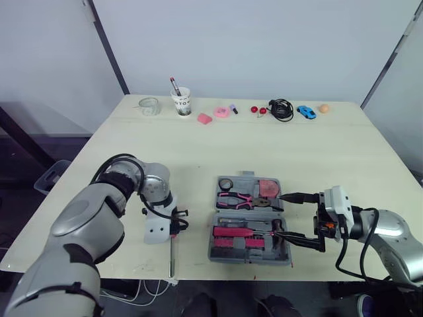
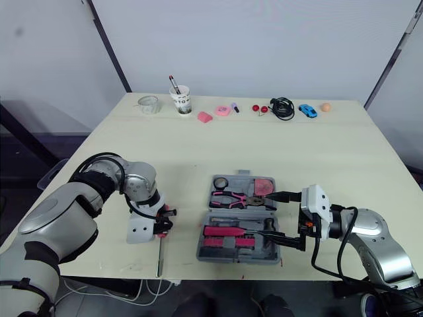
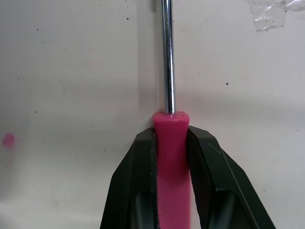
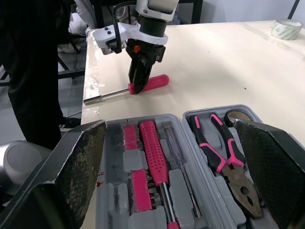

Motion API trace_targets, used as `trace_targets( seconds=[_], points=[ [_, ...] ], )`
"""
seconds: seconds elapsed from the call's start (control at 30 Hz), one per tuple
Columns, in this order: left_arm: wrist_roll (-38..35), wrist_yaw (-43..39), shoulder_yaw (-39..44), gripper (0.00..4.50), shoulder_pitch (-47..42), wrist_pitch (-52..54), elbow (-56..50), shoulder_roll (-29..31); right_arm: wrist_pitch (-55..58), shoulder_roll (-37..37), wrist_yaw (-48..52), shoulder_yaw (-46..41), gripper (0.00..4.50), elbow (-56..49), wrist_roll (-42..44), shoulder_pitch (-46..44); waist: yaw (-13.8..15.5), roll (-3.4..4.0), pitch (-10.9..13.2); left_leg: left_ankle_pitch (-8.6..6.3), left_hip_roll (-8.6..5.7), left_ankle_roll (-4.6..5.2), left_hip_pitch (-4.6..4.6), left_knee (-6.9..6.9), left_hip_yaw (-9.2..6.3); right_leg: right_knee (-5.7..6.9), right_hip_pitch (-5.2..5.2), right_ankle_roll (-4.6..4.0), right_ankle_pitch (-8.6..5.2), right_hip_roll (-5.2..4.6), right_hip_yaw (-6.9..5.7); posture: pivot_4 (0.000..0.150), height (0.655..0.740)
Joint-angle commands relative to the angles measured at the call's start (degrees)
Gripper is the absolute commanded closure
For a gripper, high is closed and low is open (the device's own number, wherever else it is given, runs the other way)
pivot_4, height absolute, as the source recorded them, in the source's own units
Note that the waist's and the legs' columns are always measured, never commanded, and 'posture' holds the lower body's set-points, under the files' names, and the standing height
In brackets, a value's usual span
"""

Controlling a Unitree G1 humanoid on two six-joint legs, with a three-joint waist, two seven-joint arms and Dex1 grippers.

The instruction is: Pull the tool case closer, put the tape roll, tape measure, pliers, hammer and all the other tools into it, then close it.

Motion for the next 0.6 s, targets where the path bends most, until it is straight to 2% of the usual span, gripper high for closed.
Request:
trace_targets(
  seconds=[0.03, 0.3, 0.37, 0.6],
  points=[
    [-1.72, -0.88, 1.13, 4.07, -0.98, 0.14, -0.03, 1.28, -0.47, -0.29, 0.68, -0.44, 0.00, -1.71, 0.79, 0.06, -0.03, -0.01, 0.00, 0.00, 0.00, 0.00, 0.00, 0.00, 0.00, 0.00, 0.00, 0.00, 0.00, 0.00, 0.00, 0.150, 0.7400],
    [-10.50, -4.70, 7.86, 4.09, 0.38, 10.12, -2.99, 5.07, 0.13, -0.08, 0.87, 0.02, 0.00, -2.21, 0.59, -0.61, -0.07, -0.04, 0.02, 0.00, 0.01, 0.00, -0.01, 0.00, -0.02, 0.01, 0.00, 0.01, 0.00, 0.01, -0.02, 0.150, 0.7400],
    [-13.40, -5.63, 11.45, 4.09, 0.80, 15.51, -4.37, 7.64, 0.25, 0.04, 0.67, 0.06, 0.00, -2.37, 0.59, -0.60, -0.10, -0.04, 0.02, 0.00, 0.01, 0.00, -0.02, 0.00, -0.02, 0.02, -0.01, 0.01, 0.00, 0.01, -0.03, 0.150, 0.7400],
    [-18.71, -4.22, 21.11, 4.09, 6.82, 29.33, -14.11, 13.65, -0.04, 0.33, 0.53, 0.20, 0.00, -1.79, 0.55, -0.88, -0.23, -0.02, 0.02, 0.00, 0.04, 0.00, -0.01, 0.00, -0.03, 0.05, -0.02, 0.01, 0.00, 0.02, -0.06, 0.150, 0.7400]
  ],
)
